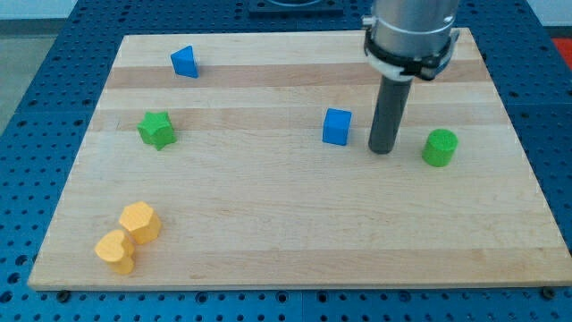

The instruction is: Push the green circle down a bit

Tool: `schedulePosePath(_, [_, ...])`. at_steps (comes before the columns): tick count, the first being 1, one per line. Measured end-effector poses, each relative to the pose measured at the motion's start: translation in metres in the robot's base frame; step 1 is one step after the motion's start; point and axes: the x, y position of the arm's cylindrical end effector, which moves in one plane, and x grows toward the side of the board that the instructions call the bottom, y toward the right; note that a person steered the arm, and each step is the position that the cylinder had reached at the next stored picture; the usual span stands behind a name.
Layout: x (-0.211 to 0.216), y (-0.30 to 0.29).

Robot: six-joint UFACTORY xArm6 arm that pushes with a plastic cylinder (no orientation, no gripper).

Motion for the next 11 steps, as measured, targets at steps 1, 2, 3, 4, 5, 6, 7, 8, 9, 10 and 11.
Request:
schedulePosePath(1, [-0.017, 0.01])
schedulePosePath(2, [-0.035, 0.047])
schedulePosePath(3, [-0.042, 0.074])
schedulePosePath(4, [-0.04, 0.074])
schedulePosePath(5, [-0.015, 0.078])
schedulePosePath(6, [-0.005, 0.083])
schedulePosePath(7, [-0.004, 0.081])
schedulePosePath(8, [0.009, 0.074])
schedulePosePath(9, [0.031, 0.071])
schedulePosePath(10, [0.049, 0.062])
schedulePosePath(11, [0.066, 0.054])
